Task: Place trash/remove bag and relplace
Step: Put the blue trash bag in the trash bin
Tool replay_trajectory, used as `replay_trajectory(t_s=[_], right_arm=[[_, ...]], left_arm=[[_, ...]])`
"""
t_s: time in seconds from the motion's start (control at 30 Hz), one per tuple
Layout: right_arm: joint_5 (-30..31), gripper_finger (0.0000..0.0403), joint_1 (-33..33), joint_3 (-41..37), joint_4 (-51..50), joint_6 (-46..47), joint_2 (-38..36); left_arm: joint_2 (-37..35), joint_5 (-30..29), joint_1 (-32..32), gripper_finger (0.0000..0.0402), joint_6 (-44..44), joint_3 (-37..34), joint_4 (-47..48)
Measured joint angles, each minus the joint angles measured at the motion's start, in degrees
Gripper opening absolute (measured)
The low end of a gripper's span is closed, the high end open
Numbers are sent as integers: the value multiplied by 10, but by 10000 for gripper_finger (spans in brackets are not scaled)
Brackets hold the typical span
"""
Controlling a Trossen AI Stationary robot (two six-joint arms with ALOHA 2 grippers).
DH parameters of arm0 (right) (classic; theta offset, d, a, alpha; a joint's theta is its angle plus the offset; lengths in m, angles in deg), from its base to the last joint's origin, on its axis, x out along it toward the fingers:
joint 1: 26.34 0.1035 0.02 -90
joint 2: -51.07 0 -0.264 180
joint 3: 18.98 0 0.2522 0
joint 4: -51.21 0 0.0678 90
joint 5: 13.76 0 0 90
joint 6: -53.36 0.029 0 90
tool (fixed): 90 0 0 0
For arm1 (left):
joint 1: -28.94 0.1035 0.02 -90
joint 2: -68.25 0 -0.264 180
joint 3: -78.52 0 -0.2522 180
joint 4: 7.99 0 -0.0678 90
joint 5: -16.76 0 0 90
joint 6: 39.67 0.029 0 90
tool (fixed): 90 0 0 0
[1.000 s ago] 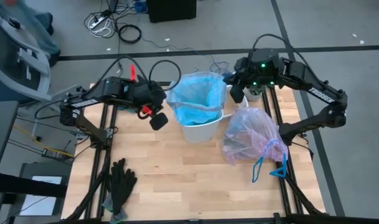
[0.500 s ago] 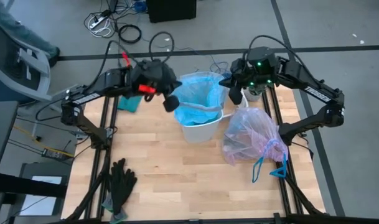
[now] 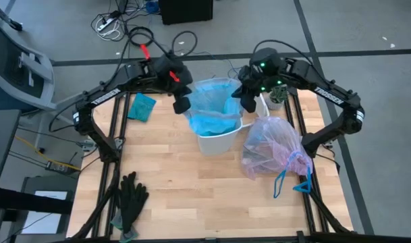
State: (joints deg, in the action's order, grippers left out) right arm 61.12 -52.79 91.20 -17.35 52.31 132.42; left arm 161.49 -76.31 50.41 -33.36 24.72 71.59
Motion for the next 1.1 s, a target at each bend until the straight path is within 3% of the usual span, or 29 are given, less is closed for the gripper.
replay_trajectory(t_s=[0.13, 0.23, 0.53, 0.93, 1.1], right_arm=[[113, 0, -7, -2, -40, -5, 2], [138, 0, -15, -2, -35, -8, -1], [87, 0, -50, -3, -23, -4, 42], [-28, 0, -64, -3, -132, 4, 48], [-31, 0, -64, -3, -170, -1, 44]], left_arm=[[1, -34, 25, 0, 8, -25, 11], [1, -44, 41, 0, 7, -35, 12], [1, -29, 68, 0, -11, -58, 34], [1, 111, 83, 0, -26, -123, 54], [1, 156, 89, 0, -29, -124, 61]])
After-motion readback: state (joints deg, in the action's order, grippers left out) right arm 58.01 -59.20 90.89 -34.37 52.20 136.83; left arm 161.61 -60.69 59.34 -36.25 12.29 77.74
